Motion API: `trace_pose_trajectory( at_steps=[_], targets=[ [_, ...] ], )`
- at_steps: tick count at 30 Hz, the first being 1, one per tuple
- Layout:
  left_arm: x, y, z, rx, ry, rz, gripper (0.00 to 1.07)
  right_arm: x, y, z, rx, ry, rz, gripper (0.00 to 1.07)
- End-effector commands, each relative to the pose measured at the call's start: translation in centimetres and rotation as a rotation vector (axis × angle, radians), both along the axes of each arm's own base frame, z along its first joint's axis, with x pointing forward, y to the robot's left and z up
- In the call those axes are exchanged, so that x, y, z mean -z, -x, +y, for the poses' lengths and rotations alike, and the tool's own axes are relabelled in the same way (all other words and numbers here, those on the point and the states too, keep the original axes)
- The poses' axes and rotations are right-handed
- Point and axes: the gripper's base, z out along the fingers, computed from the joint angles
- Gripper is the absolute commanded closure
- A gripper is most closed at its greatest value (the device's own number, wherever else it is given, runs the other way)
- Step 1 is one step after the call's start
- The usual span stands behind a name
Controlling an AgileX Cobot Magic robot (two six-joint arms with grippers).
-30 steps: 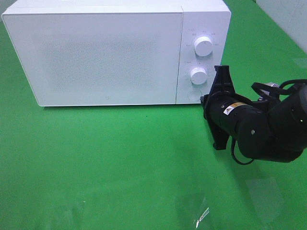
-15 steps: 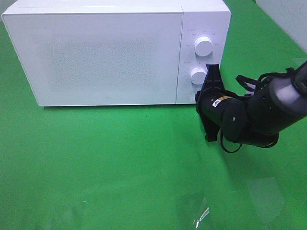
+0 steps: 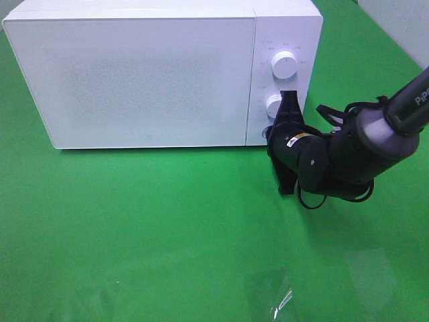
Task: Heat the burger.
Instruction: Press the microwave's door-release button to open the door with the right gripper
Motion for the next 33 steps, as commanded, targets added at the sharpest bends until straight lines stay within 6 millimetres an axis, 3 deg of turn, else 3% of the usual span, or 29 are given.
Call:
trace_pose_trajectory(
  at_steps=[1, 12, 22, 33],
  targets=[
    [-0.1, 0.2, -0.1, 0.004, 0.009, -0.032, 0.06, -1.1, -1.0, -0.2, 0.013, -0.003, -0.073, 1.07],
    [-0.1, 0.2, -0.1, 0.004, 0.009, -0.032, 0.06, -3.2, -1.6, -0.6, 0.061, 0.012, -0.277, 1.07],
    [-0.1, 0.2, -0.1, 0.004, 0.009, -0.032, 0.06, -3.7, -1.7, -1.3, 0.148, -0.010, -0.330, 1.07],
    [-0.1, 0.2, -0.1, 0.004, 0.009, -0.032, 0.06, -6.1, -3.8, -0.9, 0.223, -0.030, -0.537, 1.07]
  ],
)
